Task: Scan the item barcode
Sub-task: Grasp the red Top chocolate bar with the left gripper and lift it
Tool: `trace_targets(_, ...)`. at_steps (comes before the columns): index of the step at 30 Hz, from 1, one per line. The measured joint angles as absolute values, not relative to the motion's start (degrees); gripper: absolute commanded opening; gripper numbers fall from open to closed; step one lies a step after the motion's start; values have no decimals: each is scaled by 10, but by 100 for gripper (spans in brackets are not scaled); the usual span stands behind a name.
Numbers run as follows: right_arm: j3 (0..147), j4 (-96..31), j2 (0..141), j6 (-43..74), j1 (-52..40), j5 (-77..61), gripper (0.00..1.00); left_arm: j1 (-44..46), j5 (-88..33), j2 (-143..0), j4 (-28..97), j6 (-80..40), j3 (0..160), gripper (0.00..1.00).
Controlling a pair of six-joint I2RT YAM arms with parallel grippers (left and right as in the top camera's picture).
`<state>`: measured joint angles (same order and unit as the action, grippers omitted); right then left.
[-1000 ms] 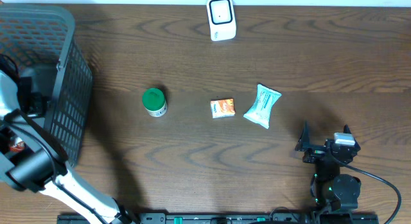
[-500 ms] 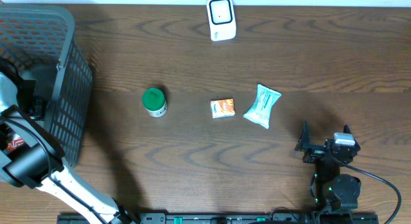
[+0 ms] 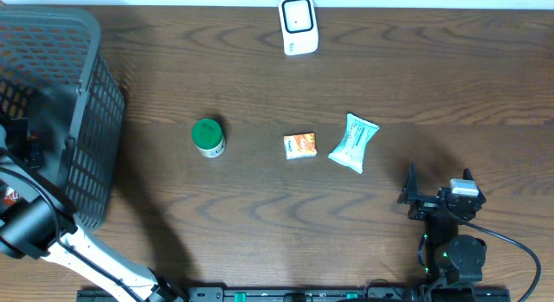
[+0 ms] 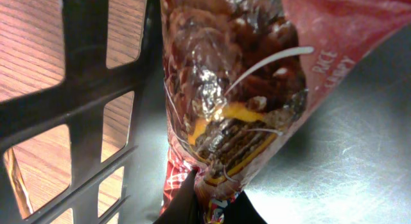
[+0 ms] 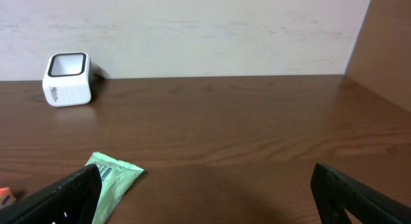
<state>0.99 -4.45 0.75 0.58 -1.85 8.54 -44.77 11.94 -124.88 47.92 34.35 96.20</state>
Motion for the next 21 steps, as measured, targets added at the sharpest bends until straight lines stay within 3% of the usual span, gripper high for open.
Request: trace_targets(21,10,-44,8,6,-18,85,99,-343,139,-1248,559,218,962,7)
